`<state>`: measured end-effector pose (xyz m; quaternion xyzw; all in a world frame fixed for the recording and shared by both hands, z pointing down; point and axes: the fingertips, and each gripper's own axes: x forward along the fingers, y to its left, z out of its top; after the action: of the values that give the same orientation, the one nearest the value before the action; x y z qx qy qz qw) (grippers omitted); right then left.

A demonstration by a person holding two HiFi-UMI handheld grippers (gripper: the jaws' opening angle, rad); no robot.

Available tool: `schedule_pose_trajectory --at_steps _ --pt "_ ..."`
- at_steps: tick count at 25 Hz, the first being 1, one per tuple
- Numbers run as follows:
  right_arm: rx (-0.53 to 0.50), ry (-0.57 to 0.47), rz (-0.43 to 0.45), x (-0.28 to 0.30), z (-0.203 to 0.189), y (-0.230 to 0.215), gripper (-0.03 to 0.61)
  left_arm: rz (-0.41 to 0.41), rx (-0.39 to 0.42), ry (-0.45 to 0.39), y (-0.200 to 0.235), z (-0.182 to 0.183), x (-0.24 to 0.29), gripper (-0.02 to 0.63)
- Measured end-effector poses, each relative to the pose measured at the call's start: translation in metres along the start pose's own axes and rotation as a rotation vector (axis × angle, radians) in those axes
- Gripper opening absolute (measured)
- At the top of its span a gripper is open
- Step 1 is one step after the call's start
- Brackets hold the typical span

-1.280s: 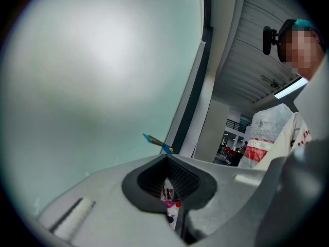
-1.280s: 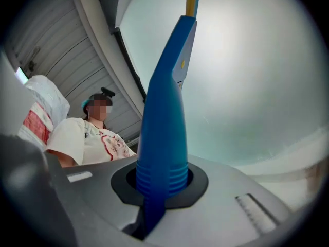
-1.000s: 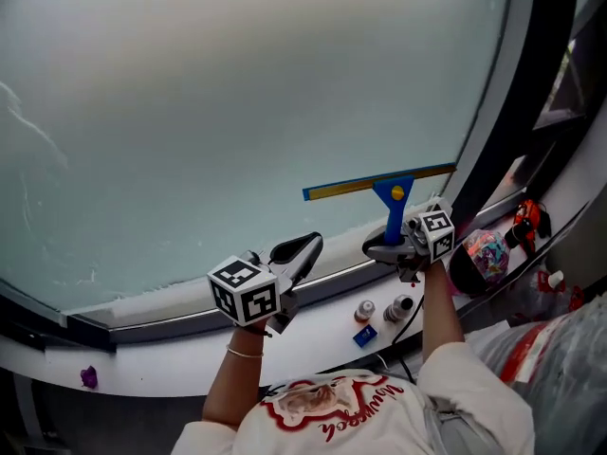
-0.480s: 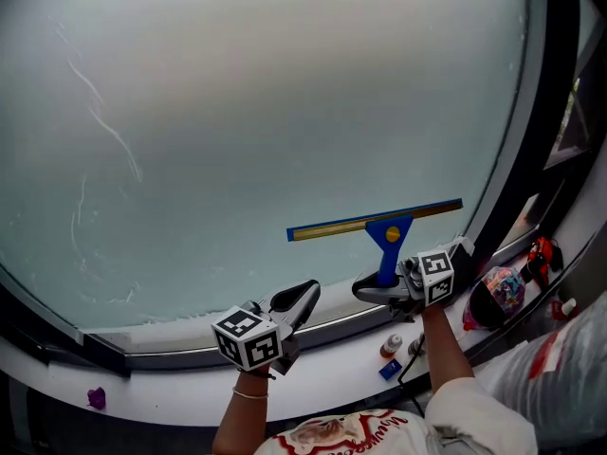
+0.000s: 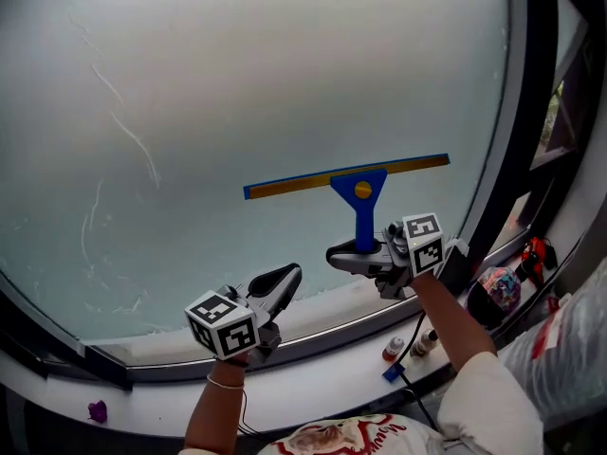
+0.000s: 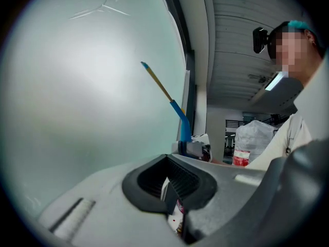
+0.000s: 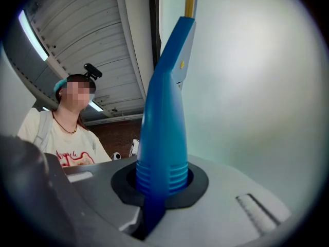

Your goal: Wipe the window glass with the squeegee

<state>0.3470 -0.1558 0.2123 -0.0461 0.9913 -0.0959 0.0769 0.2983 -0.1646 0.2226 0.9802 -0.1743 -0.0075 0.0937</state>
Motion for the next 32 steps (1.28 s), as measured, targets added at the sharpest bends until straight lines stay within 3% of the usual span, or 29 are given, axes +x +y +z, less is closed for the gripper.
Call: schedule_pose_trajectory --at_steps 10,14,18,27,32 --pt "0.019 -0.031 0.002 0.036 0.144 -0.001 0.038 0.050 0.289 0.025 0.020 0.104 0.001 0.000" --pt "-0.026 0.010 -0.005 0.043 0.178 -0.002 0.038 0.045 0.248 -0.056 0.026 0.144 -0.004 0.000" --pt "-0.032 0.035 0.026 0.049 0.198 0.000 0.038 0.006 0.249 -0.081 0.019 0.153 -0.002 0.000" --pt "0.024 0.015 0.061 0.050 0.239 -0.009 0.035 0.039 0.444 -0.064 0.003 0.166 0.009 0.000" --pt "0.031 0.028 0.077 0.051 0.236 -0.015 0.032 0.015 0.452 -0.050 0.002 0.155 0.016 0.000"
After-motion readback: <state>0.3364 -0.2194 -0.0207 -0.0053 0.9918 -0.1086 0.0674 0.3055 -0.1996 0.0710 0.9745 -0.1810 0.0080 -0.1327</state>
